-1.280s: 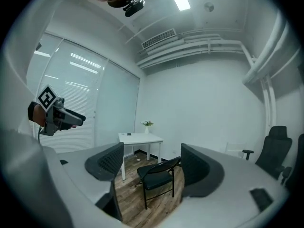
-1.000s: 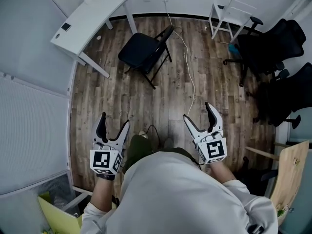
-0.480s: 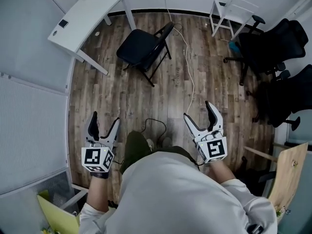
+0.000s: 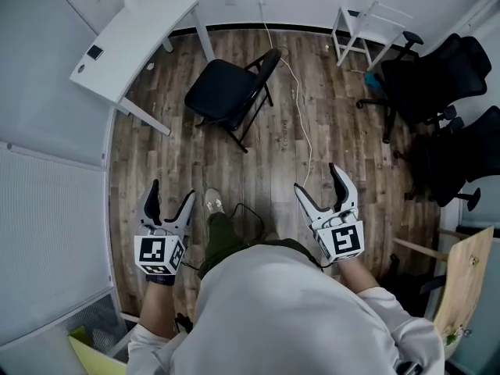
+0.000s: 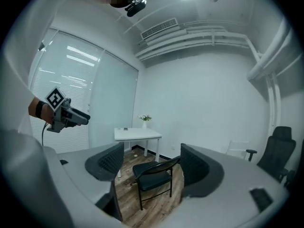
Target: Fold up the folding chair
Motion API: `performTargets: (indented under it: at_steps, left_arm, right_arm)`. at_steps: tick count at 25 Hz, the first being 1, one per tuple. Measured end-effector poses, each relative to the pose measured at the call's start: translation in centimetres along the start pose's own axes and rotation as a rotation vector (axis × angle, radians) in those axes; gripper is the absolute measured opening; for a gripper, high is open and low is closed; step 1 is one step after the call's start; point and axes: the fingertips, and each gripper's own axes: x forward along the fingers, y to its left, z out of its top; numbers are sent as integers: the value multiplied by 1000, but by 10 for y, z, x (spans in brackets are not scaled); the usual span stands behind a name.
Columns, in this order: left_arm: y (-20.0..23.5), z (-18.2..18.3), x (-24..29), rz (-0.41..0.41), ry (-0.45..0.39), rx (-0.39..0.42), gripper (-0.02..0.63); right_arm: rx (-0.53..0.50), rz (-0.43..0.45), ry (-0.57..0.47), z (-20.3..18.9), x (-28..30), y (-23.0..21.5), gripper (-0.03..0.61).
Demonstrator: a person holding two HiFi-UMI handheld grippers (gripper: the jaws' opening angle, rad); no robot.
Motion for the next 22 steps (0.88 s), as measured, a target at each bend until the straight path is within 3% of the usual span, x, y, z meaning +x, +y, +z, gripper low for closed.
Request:
performTargets:
  at_steps: [6, 14, 22]
  left_arm:
    - [72, 11, 77, -105, -10, 12, 385]
    - [199, 15, 160, -252, 42, 15, 385]
    - [229, 14, 225, -348, 94, 36, 385]
  right_arm:
    - [12, -130, 74, 2, 74, -7, 379]
    - [44, -308, 84, 42, 188, 18, 379]
    - [46, -387, 121, 50, 231, 5, 377]
